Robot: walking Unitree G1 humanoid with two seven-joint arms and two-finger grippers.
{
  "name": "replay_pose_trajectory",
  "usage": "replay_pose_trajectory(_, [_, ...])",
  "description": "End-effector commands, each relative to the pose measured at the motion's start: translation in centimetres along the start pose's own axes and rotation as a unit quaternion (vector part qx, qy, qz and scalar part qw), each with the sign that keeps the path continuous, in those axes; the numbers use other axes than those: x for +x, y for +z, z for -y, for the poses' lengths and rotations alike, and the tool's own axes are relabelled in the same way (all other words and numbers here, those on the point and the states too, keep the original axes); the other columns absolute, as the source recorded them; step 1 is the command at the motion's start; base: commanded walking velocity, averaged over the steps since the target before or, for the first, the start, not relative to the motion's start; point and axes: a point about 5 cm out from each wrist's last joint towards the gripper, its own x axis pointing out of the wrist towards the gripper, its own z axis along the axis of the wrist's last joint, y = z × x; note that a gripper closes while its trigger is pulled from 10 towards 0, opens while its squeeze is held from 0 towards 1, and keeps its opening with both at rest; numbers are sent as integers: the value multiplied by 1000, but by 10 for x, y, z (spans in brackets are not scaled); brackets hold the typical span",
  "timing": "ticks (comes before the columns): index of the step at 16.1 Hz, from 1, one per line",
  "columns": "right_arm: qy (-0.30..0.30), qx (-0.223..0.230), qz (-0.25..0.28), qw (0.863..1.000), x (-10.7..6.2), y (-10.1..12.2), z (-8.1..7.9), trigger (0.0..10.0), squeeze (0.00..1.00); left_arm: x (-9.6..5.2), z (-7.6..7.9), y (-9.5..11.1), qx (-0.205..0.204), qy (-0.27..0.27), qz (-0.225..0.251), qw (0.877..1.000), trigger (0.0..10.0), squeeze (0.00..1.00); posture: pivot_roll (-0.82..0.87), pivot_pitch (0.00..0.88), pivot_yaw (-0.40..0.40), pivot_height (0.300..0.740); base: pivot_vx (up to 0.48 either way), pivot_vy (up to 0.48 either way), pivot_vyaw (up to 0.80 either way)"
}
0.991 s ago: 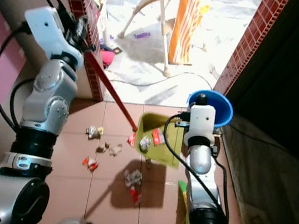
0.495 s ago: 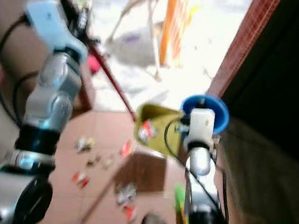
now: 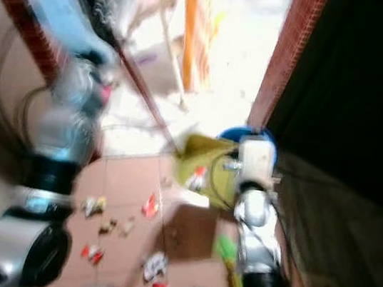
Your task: Sweep floor
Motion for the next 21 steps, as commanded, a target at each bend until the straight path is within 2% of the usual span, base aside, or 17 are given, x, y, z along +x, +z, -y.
replay_pose_trajectory(1, [13, 0, 26, 1000, 4, 13, -10, 10000, 0, 6, -5, 25, -19, 9, 53, 998, 10000, 0, -89, 86, 48, 740, 472, 0, 0])
replay_pose_trajectory(12, [26, 2, 26, 999, 3, 13, -16, 10000, 0, 10, -3, 34, -21, 16, 70, 997, 10000, 0, -90, 90, 46, 740, 480, 0, 0])
replay_pose_trajectory(15, [28, 2, 26, 999, 4, 13, -16, 10000, 0, 11, -9, 38, 3, 43, 84, 996, 10000, 0, -91, 88, 46, 740, 480, 0, 0])
replay_pose_trajectory(21, [28, 1, 25, 999, 3, 12, -16, 10000, 0, 10, -15, 34, 25, 68, 82, 994, 10000, 0, -95, 88, 46, 740, 476, 0, 0])
